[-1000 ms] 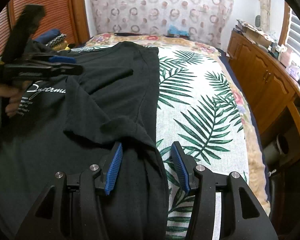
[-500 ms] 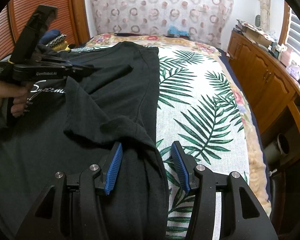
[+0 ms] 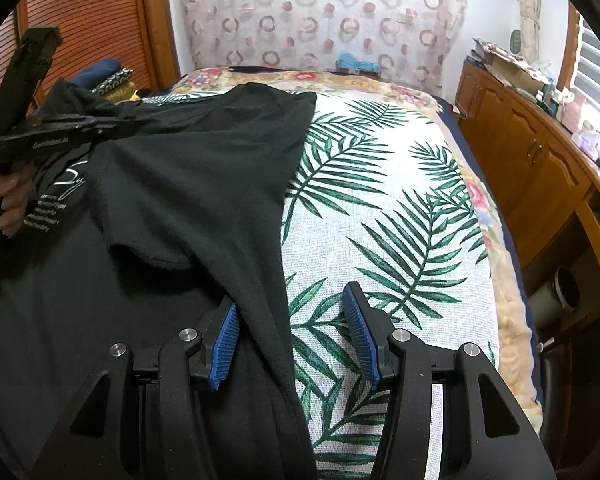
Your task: Fold small clothes
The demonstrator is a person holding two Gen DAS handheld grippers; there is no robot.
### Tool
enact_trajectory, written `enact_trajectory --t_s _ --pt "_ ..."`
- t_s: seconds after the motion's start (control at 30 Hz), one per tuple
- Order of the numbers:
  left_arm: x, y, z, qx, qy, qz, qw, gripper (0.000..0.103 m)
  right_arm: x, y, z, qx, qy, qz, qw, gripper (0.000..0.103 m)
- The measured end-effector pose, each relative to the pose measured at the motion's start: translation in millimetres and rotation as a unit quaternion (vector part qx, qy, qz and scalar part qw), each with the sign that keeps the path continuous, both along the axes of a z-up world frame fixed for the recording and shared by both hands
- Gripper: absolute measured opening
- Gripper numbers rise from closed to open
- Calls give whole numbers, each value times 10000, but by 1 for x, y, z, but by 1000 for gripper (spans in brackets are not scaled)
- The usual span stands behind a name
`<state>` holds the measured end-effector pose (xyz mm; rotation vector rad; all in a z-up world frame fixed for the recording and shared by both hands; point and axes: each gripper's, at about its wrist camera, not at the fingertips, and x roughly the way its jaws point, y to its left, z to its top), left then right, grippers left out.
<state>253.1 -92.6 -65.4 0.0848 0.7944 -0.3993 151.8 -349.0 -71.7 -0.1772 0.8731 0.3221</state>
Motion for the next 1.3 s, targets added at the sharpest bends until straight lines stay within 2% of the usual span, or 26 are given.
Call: enact_trajectory --t_s 0.17,0.27,0.33,0.43,0.47,0.67,0.83,0.9,0.97,1.07,1.13,1.3 --pt "-10 13 12 55 -192 -15 9998 14 0 0 0 0 -3 0 10000 51" --pt "-16 27 24 45 -356 62 9993 27 0 -1 0 -7 -6 -1 10000 51" --pt "-19 37 33 15 -438 152 9989 32 0 -1 0 -2 -4 0 10000 51" --pt "-26 57 45 115 -614 365 9974 47 0 -1 0 -2 -5 0 10000 51" --pt "-27 64 49 120 -672 419 9968 56 0 -1 0 -4 -7 0 10000 51" --pt "-32 107 68 272 -849 769 9930 57 0 0 3 23 -3 76 10000 52" --pt "-29 146 72 568 -831 1104 9888 56 13 2 27 149 -235 261 9993 52" --pt "-26 157 71 613 -775 1182 9881 56 24 8 35 132 -303 361 9988 54" --pt "-21 168 68 652 -728 1262 9872 56 40 16 37 66 -305 499 9983 60" --pt "-16 181 61 662 -638 1349 9866 56 68 30 35 -99 -198 635 9977 60" --pt "-12 186 56 597 -548 1371 9872 56 77 34 39 77 -113 725 9973 60" --pt "-1 188 48 530 -421 1344 9886 56 79 42 44 -12 66 1015 9948 60"
